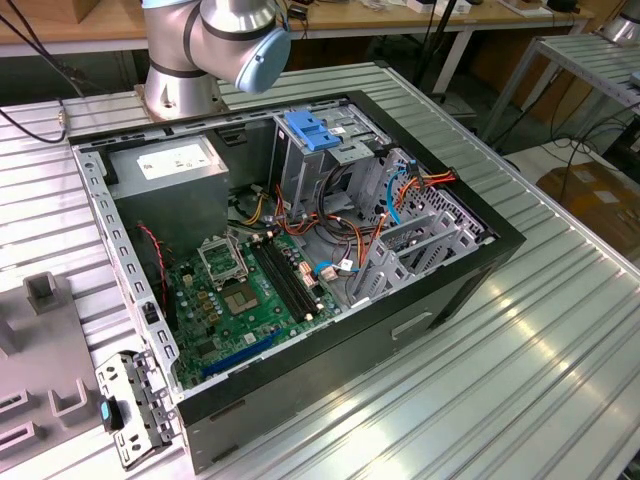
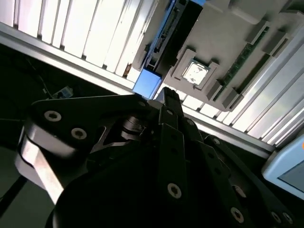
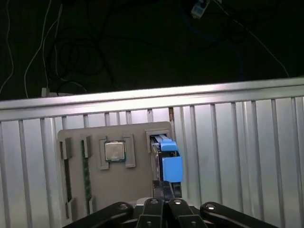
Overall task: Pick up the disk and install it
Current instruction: 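Pick up the disk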
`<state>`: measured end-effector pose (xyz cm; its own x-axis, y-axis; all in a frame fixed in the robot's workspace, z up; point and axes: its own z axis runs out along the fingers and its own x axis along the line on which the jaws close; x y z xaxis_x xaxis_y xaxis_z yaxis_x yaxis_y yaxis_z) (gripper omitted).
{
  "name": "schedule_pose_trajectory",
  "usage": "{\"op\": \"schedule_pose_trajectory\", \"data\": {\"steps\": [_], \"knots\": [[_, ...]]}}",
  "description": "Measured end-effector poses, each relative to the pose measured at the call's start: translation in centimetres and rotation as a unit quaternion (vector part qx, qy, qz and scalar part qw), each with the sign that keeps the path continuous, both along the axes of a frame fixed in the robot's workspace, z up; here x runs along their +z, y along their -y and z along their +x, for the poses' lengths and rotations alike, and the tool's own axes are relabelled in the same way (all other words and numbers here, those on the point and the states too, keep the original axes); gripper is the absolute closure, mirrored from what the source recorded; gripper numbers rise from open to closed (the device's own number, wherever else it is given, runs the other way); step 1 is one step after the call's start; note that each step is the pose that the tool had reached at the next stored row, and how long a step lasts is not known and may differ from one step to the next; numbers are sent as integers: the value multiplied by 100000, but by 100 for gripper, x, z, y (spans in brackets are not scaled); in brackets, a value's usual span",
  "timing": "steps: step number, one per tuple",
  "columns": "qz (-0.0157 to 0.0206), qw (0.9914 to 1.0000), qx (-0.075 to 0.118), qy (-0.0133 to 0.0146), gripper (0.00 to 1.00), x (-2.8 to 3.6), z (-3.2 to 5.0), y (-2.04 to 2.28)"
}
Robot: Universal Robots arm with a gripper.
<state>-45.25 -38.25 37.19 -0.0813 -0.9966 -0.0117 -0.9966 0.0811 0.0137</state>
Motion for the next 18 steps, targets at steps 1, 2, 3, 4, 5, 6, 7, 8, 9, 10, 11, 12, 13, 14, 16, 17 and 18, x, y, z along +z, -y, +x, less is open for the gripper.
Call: {"op": "schedule_pose_trajectory", "data": {"steps": [1, 2, 3, 4, 5, 6, 7, 8, 9, 10, 11, 12, 13, 14, 16, 17, 18], "knots": [[-3, 99999, 434, 77, 89, -11, 0, -17], [-7, 99998, 697, 115, 89, -17, 0, -27], [-5, 99994, 1115, 151, 89, -24, 0, -36], [-6, 99989, 1492, 154, 89, -29, -1, -36], [-5, 99982, 1904, 156, 83, -35, -2, -35], [-4, 99958, 2909, 152, 76, -51, -6, -36], [-2, 99928, 3801, 152, 71, -66, -10, -36], [1, 99897, 4526, 152, 64, -78, -13, -36], [23, 99857, 5340, 149, 58, -97, -18, -37], [45, 99841, 5636, 150, 53, -113, -26, -37], [62, 99824, 5932, 151, 53, -134, -35, -37], [76, 99809, 6171, 156, 46, -153, -43, -37], [84, 99792, 6440, 155, 46, -176, -52, -37], [84, 99787, 6514, 156, 46, -195, -55, -40], [86, 99785, 6546, 151, 46, -237, -58, -47], [85, 99786, 6543, 125, 46, -271, -57, -55], [94, 99798, 6349, -1, 46, -311, -57, -60]]}}
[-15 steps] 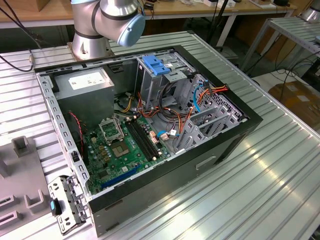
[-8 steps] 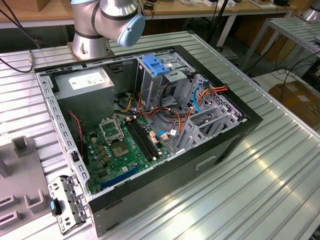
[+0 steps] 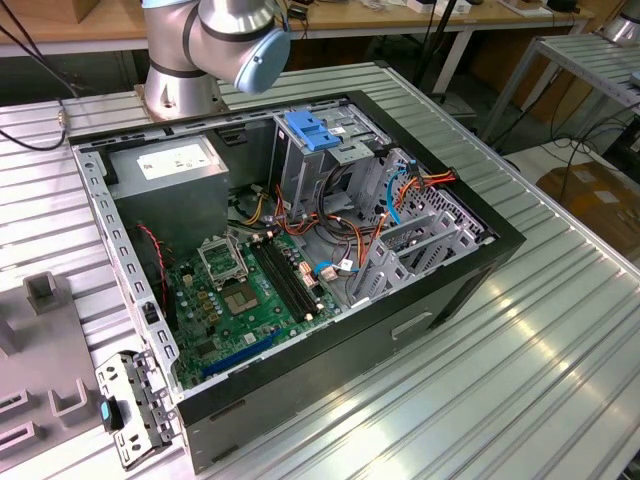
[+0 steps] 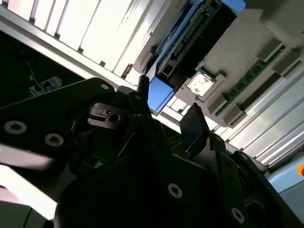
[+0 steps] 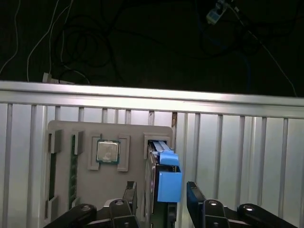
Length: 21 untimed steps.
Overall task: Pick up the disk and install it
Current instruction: 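Pick up the disk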
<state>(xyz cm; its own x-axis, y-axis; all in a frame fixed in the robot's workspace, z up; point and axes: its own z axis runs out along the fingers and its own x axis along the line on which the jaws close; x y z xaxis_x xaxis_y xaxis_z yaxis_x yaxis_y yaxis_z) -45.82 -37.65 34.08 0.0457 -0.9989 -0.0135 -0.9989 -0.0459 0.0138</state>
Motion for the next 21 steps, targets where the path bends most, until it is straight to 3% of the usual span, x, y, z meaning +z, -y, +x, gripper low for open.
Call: {"op": "schedule_pose_trajectory", "data": {"steps": [2, 5, 11, 21], "knots": [[-3, 99998, -477, -305, 46, -70, -1, -24], [3, 99993, -1100, -382, 46, -120, -2, -47], [35, 99983, -1780, -381, 46, -192, -41, -48], [321, 99982, -1809, -391, 46, -381, -64, -49]]}}
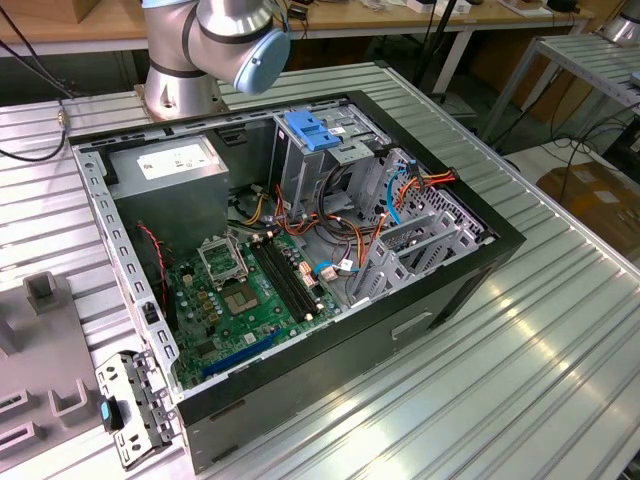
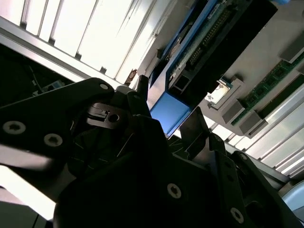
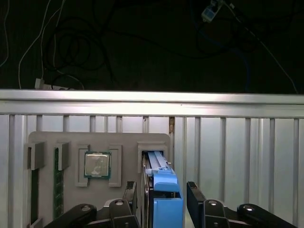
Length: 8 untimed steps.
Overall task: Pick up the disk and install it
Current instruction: 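Pick up the disk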
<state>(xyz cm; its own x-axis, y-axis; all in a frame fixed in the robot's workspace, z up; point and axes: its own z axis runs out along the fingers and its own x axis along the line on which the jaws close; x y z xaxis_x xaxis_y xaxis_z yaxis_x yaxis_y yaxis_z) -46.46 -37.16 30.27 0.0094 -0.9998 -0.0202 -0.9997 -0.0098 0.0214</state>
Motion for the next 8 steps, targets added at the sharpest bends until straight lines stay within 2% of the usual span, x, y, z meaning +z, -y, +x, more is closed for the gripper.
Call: {"op": "schedule_pose_trajectory", "data": {"steps": [2, 8], "knots": [[72, 100000, 2, -1, 46, -30, 0, 0], [84, 100000, 2, -4, 46, -37, 0, 0]]}}
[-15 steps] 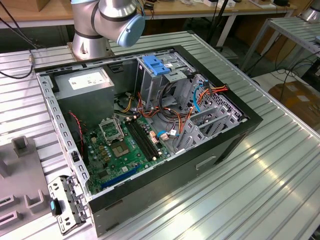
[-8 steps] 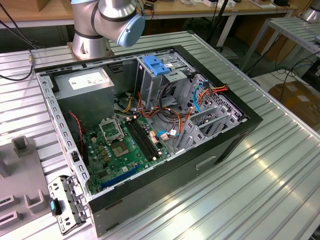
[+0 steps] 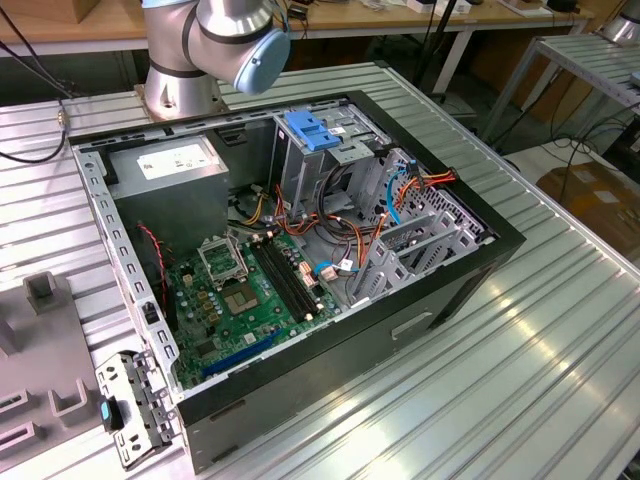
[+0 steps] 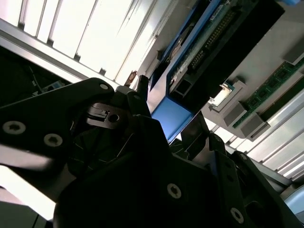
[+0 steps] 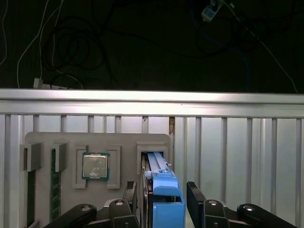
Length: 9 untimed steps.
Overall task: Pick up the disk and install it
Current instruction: 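Pick up the disk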
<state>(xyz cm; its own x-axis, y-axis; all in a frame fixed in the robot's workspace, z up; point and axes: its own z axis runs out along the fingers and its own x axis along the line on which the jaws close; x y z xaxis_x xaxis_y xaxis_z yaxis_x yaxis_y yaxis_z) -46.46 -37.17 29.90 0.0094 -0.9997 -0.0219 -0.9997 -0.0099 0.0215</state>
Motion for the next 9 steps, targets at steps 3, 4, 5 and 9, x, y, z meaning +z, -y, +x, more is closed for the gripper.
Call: {"op": "schedule_pose_trajectory", "data": {"steps": [3, 4, 5, 9], "knots": [[3, 100000, 1, 1, 46, -21, 0, 0], [-2, 100000, 0, -5, 46, -22, 0, 0], [-5, 100000, 0, -11, 46, -21, 0, 0], [7, 100000, 1, 14, 46, -35, 0, 0]]}}
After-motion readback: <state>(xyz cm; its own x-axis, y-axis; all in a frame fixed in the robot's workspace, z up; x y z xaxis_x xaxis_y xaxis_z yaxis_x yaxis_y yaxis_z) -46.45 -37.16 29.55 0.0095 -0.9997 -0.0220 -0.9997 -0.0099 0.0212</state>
